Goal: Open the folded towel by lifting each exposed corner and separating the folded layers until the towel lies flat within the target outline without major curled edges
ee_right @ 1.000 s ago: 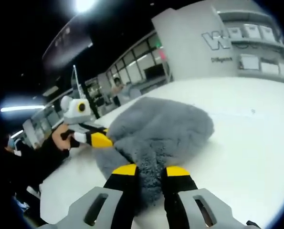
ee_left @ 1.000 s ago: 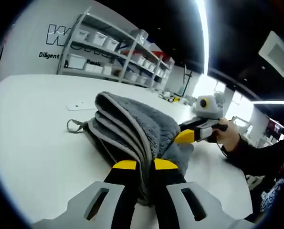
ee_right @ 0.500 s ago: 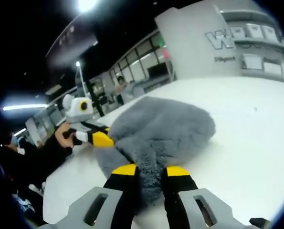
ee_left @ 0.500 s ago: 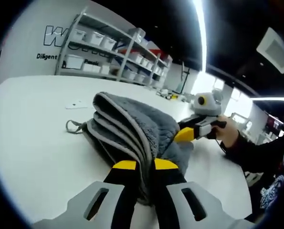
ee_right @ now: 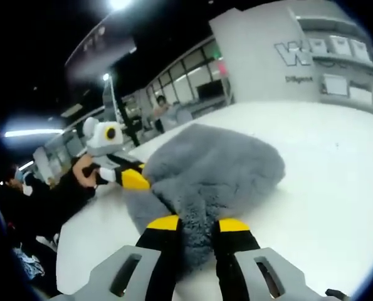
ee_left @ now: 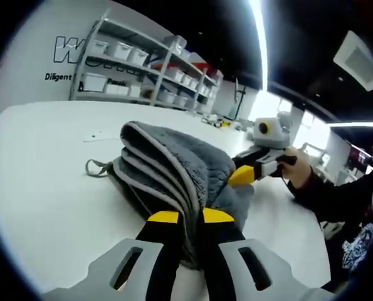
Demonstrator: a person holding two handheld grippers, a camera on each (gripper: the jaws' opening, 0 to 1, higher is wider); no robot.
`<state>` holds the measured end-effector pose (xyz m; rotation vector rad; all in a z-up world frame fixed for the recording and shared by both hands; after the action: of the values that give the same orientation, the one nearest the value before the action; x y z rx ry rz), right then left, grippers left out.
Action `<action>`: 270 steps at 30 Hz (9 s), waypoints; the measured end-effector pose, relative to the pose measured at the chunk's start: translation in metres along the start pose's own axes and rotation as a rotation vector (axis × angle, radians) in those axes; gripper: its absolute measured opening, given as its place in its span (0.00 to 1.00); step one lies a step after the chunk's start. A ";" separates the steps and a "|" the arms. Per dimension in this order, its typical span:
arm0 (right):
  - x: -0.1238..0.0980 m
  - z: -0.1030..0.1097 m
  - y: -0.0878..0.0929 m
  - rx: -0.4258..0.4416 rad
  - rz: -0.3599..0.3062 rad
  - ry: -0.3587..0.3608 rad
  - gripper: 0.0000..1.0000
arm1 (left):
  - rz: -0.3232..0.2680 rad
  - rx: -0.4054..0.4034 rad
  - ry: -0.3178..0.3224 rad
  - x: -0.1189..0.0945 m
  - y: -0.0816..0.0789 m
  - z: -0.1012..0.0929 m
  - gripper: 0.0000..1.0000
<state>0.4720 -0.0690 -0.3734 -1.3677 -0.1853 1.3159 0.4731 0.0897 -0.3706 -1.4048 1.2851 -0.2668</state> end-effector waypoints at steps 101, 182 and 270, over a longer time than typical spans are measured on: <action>-0.021 0.061 0.038 -0.050 0.005 -0.071 0.15 | -0.007 0.075 0.039 -0.035 0.040 -0.051 0.09; -0.059 0.037 -0.009 -0.296 -0.266 0.264 1.00 | -0.541 -0.233 -0.438 -0.126 0.018 -0.076 1.00; -0.065 0.046 -0.012 -0.334 -0.288 0.260 0.99 | -0.548 -0.628 -0.199 -0.041 0.048 -0.099 0.59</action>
<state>0.4216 -0.0864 -0.3133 -1.7076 -0.4220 0.8826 0.3567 0.0788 -0.3578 -2.2571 0.8209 -0.0796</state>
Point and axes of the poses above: the point that each gripper's makers call its tool centre point, and the gripper's own axes: x roughly forward along the fingers, z roughly to its left, y roughly out of its underside, the point moved 4 cm from there along -x, roughly backward along the fingers, and after that the axes turned 11 degrees about z, right-handed, at the moved point
